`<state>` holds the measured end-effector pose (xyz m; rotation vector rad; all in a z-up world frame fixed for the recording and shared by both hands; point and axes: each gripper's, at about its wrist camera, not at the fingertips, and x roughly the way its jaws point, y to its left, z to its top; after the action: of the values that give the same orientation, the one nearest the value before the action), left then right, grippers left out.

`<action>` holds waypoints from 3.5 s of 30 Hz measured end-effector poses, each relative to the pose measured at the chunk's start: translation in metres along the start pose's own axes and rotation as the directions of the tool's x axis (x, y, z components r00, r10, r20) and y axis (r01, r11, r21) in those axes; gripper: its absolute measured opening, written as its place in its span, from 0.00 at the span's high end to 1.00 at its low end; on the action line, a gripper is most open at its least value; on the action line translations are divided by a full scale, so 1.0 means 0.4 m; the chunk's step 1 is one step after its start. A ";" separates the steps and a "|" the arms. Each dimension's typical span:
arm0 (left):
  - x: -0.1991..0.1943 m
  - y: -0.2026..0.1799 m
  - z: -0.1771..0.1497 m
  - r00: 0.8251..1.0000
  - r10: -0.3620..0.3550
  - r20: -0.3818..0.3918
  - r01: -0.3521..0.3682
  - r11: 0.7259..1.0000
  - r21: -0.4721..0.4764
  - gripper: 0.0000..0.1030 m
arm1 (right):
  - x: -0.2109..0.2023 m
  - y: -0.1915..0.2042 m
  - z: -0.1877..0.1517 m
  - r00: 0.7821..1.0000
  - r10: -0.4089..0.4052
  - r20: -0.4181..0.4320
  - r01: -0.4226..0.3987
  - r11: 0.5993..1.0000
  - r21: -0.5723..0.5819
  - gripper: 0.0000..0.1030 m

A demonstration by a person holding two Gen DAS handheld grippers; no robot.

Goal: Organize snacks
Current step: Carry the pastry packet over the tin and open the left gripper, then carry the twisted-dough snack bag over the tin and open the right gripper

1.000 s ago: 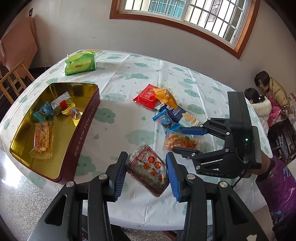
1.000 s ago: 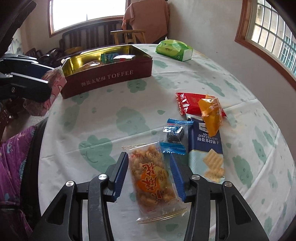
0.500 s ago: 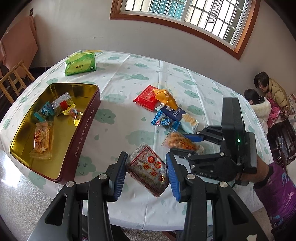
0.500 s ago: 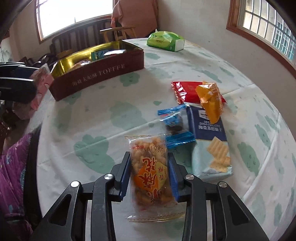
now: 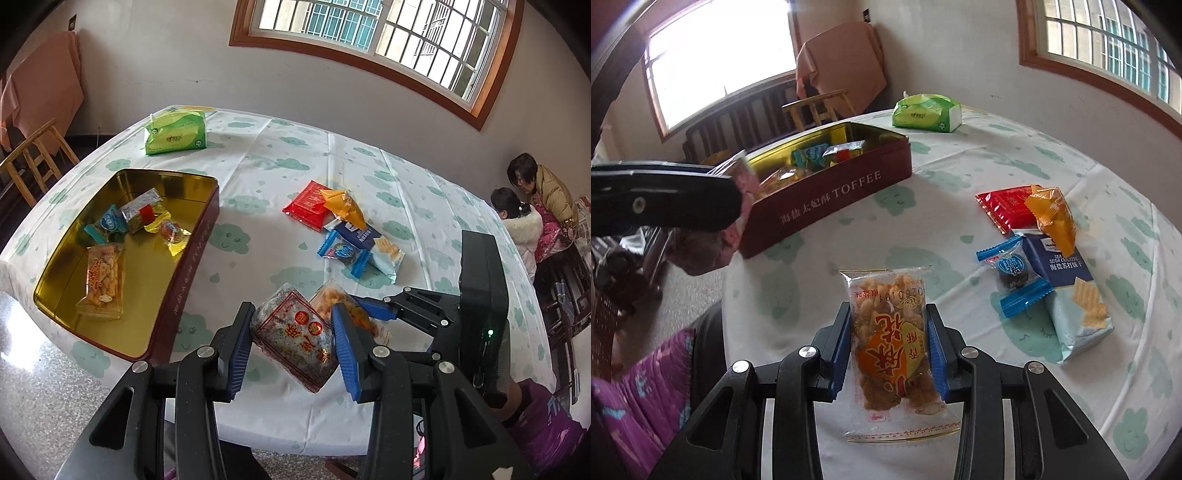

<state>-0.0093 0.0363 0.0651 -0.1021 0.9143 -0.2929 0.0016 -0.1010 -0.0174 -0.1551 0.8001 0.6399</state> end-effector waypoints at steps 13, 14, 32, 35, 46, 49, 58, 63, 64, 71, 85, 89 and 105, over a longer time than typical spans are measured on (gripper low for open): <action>-0.013 0.115 0.036 0.996 0.078 0.043 -0.077 0.997 -0.014 0.63 | 0.059 0.038 0.023 0.997 -0.071 -0.014 0.071 0.997 -0.014 0.63; -0.011 0.124 0.040 0.996 0.080 0.043 -0.080 0.997 -0.015 0.63 | 0.062 0.039 0.024 0.997 -0.075 -0.016 0.074 0.997 -0.015 0.63; 0.029 0.285 0.095 0.992 0.120 0.042 -0.119 0.993 -0.026 0.63 | 0.110 0.079 0.048 0.992 -0.120 -0.047 0.118 0.992 -0.049 0.63; 0.037 0.305 0.103 0.992 0.122 0.035 -0.121 0.992 -0.033 0.63 | 0.113 0.081 0.050 0.991 -0.123 -0.049 0.120 0.991 -0.050 0.63; 0.104 0.328 0.182 0.991 0.130 0.043 -0.131 0.991 0.023 0.63 | 0.112 0.076 0.051 0.992 -0.118 -0.052 0.116 0.992 -0.040 0.63; 0.136 0.335 0.205 0.990 0.137 0.038 -0.138 0.990 0.032 0.63 | 0.112 0.076 0.051 0.992 -0.117 -0.052 0.115 0.993 -0.039 0.63; 0.225 0.345 0.248 0.991 0.130 -0.003 -0.130 0.990 0.049 0.63 | 0.115 0.074 0.051 0.991 -0.121 -0.058 0.118 0.992 -0.041 0.63; 0.258 0.356 0.271 0.991 0.132 -0.015 -0.131 0.991 0.031 0.63 | 0.118 0.076 0.051 0.990 -0.125 -0.063 0.123 0.991 -0.045 0.63; 0.265 0.359 0.275 0.991 0.131 -0.021 -0.131 0.991 0.027 0.63 | 0.118 0.076 0.051 0.990 -0.126 -0.063 0.123 0.991 -0.045 0.63; 0.290 0.361 0.289 0.992 0.124 -0.029 -0.123 0.992 0.026 0.63 | 0.117 0.077 0.050 0.990 -0.127 -0.064 0.125 0.991 -0.047 0.63; 0.280 0.360 0.303 0.993 0.117 -0.012 -0.117 0.993 0.005 0.62 | 0.116 0.078 0.051 0.990 -0.129 -0.064 0.126 0.991 -0.049 0.63; 0.229 0.356 0.286 0.990 0.139 0.031 -0.139 0.990 -0.007 0.62 | 0.116 0.078 0.051 0.989 -0.130 -0.064 0.127 0.991 -0.050 0.63; -0.044 0.382 0.051 0.926 0.325 0.189 -0.294 0.940 -0.174 0.51 | 0.106 0.072 0.051 0.987 -0.151 -0.051 0.150 0.988 -0.036 0.63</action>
<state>0.0283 0.1868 0.0585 -0.1167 0.7207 0.0800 0.0194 -0.0505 -0.0303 -0.2608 0.8218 0.5077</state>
